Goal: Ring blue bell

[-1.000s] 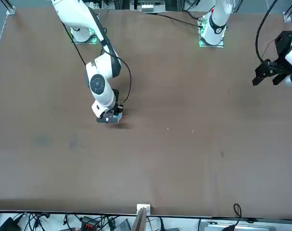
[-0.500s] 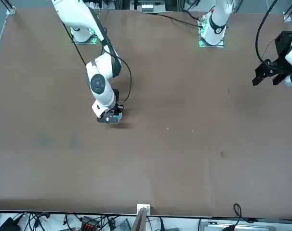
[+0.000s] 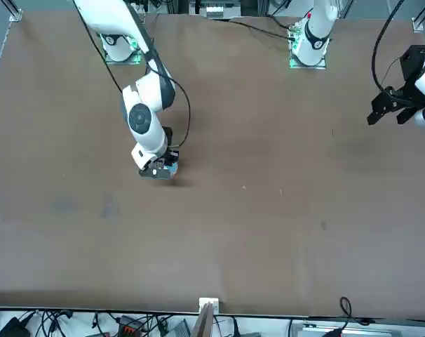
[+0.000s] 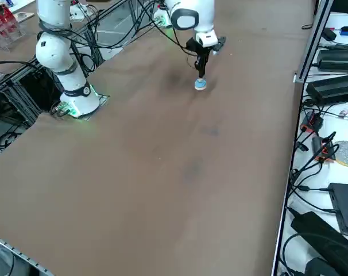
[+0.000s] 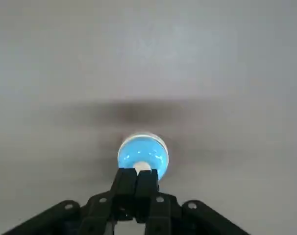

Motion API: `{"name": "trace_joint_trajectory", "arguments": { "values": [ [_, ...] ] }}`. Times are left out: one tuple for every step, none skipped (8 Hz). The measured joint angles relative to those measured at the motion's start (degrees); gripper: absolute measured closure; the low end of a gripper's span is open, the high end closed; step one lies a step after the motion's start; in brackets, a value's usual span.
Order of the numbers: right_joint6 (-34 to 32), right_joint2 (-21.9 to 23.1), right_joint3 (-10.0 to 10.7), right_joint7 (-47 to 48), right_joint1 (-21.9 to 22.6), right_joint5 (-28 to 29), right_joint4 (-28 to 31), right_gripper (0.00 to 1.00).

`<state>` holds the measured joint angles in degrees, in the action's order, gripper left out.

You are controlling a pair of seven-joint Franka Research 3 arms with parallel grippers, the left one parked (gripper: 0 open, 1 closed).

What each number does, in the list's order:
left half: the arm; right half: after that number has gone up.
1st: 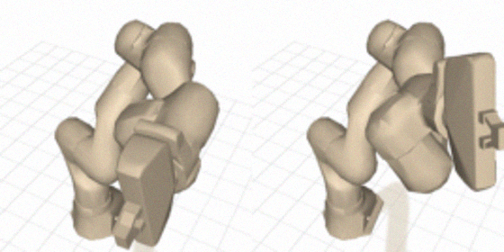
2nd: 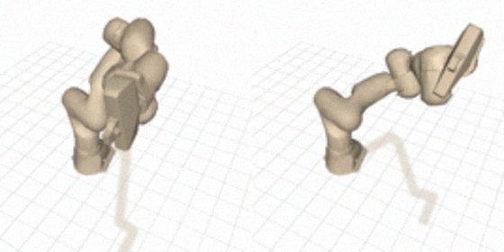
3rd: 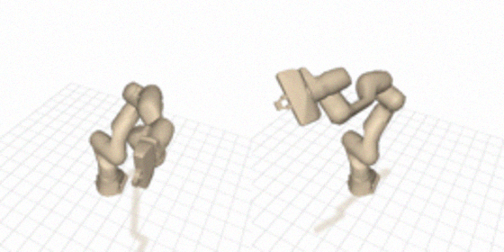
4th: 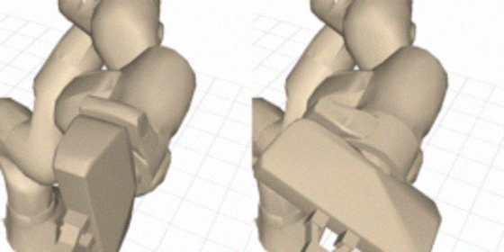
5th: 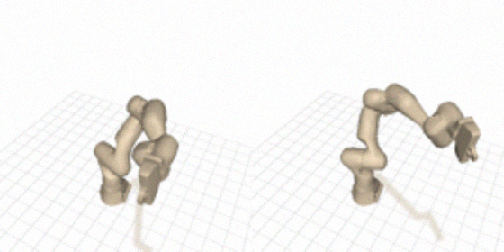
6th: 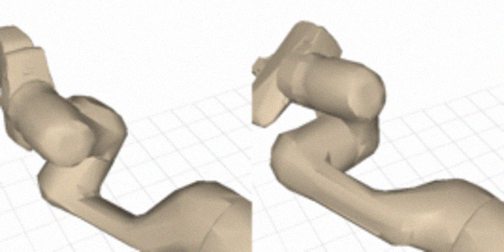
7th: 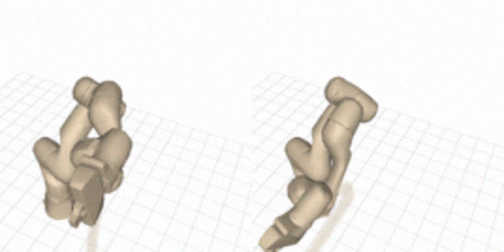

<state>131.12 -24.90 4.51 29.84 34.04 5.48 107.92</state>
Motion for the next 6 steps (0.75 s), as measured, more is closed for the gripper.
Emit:
{"name": "trace_joint_trajectory", "arguments": {
  "values": [
    [-3.13,2.3,0.33,0.0,-0.35,0.0,-0.53,0.99],
    [-7.35,4.33,0.59,0.0,-1.05,0.0,-1.81,0.99],
    [-11.76,5.77,0.74,0.0,-2.2,0.0,-3.87,0.99],
    [-16.23,6.55,0.86,0.0,-3.8,0.0,-6.59,0.99],
    [-20.63,6.83,0.94,-0.2,-5.89,-0.01,-9.59,0.99],
    [-24.45,6.88,1.02,-1.27,-8.48,-0.01,-12.73,0.99]
  ]
}}
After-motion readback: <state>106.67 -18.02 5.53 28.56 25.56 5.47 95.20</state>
